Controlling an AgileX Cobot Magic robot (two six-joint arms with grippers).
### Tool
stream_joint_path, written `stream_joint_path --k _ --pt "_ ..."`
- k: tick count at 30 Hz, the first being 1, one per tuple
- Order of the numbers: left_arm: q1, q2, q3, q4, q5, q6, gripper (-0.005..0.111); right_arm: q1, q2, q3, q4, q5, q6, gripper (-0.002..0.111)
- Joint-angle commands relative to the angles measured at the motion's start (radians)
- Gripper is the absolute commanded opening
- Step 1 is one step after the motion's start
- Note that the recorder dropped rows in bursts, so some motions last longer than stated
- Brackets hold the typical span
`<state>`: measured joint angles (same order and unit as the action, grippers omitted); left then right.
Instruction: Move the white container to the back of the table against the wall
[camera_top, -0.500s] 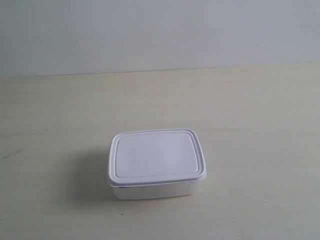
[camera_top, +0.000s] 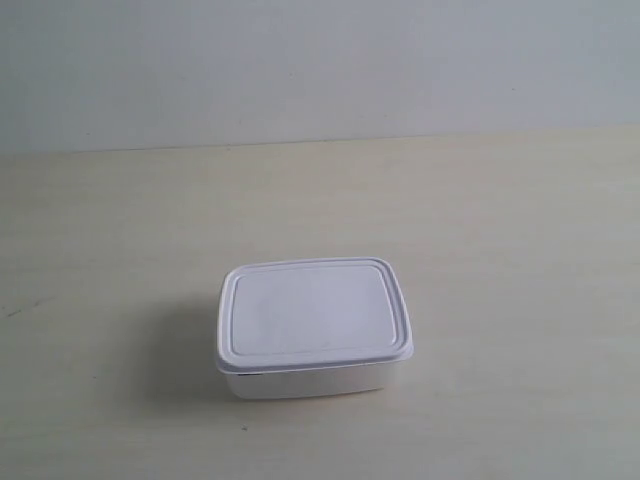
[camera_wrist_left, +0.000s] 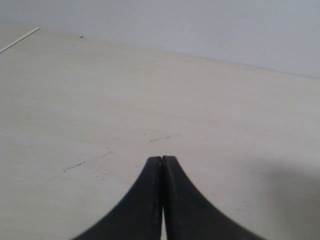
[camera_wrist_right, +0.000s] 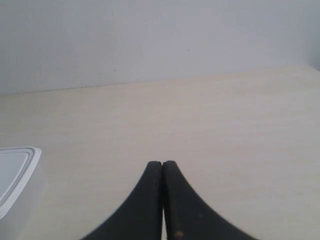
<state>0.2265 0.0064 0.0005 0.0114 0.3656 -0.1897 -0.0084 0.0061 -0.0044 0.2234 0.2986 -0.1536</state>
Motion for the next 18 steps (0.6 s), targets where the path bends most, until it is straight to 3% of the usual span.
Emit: stream_joint_path --k 1,6,12,18 --pt "-0.008 0.005 -0.001 0.004 -0.002 -0.004 0.0 0.007 -0.006 0.004 -0.006 -0.009 0.001 0.0" --pt "-0.008 0.188 -0.088 0.004 0.003 -0.004 0.0 0.159 0.139 -0.029 -0.006 0.005 0.001 0.0" --pt "-0.008 0.399 -0.328 0.004 0.058 -0.004 0.0 0.374 0.298 -0.21 -0.006 0.005 0.001 0.0" --pt "-0.008 0.681 -0.752 0.004 0.065 -0.004 0.0 0.594 0.566 -0.553 -0.006 0.005 -0.001 0.0"
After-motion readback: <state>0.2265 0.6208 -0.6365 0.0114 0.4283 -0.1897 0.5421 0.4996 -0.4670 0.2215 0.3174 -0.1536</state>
